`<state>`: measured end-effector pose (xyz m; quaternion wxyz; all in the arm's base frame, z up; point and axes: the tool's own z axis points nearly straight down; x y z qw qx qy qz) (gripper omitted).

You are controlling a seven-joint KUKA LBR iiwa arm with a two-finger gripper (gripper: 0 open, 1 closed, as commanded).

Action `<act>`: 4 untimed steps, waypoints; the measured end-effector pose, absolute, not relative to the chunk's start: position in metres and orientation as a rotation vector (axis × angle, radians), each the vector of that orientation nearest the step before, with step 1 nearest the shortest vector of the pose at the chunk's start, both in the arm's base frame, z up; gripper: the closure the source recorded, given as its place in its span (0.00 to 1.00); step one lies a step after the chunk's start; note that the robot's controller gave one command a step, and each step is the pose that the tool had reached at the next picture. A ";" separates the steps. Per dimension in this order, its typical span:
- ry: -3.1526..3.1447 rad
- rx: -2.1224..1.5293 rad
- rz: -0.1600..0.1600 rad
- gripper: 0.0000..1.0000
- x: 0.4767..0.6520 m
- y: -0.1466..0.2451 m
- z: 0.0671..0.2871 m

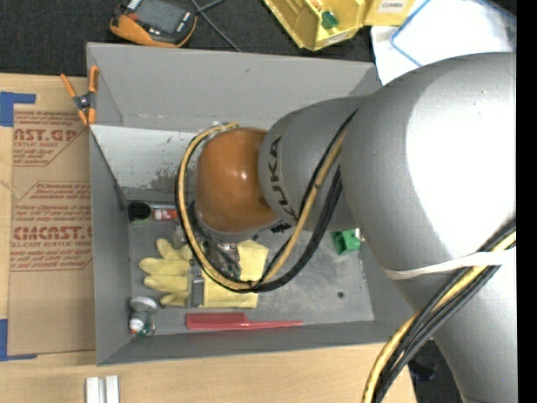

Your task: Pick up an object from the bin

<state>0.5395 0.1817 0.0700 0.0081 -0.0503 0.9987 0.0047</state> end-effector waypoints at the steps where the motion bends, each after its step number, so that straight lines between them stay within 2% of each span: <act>1: 3.139 -0.067 0.009 1.00 0.545 0.160 0.074; 2: 3.139 -0.066 0.009 1.00 0.545 0.160 0.074; 3: 3.151 -0.067 0.004 1.00 0.541 0.159 0.098; 4: 3.138 -0.067 0.010 1.00 0.545 0.160 0.136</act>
Offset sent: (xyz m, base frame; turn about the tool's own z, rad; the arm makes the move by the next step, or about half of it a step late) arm 0.0000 0.0000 0.0000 0.0000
